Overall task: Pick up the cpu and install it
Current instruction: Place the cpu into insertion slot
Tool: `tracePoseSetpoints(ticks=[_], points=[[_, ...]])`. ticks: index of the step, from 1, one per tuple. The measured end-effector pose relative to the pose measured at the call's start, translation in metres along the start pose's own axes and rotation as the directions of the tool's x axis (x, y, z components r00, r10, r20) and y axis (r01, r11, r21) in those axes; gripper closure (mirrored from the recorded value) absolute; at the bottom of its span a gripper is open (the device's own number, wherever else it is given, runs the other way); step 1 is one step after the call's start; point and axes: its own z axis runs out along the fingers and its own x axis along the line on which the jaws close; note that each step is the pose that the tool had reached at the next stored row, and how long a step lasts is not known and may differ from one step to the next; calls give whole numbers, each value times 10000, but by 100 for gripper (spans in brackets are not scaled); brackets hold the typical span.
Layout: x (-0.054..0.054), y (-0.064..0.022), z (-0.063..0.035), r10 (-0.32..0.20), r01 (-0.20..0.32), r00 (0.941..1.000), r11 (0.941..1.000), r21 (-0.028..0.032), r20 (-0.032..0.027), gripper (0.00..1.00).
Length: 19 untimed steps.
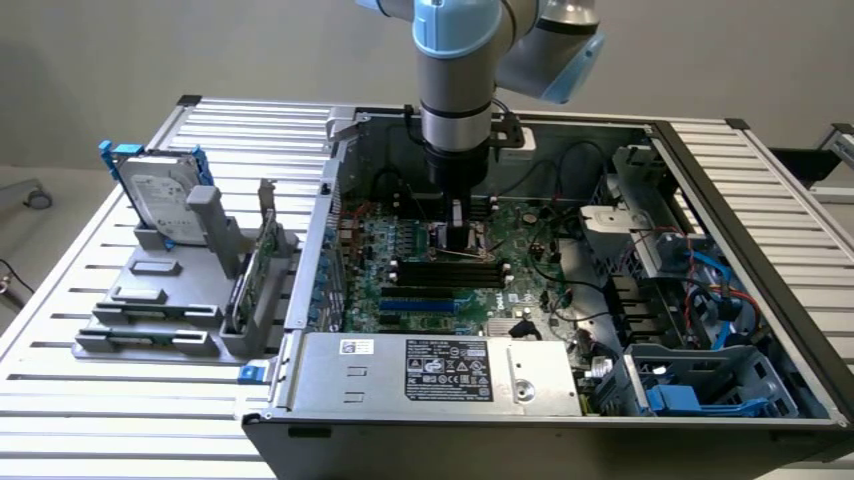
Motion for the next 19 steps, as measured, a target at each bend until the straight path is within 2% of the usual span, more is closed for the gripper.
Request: tracePoseSetpoints(ticks=[10,19], points=[[11,0,20,-5,5,10000,10000,-1,51,45],[10,-2,32,-6,6,10000,10000,-2,69,45]])
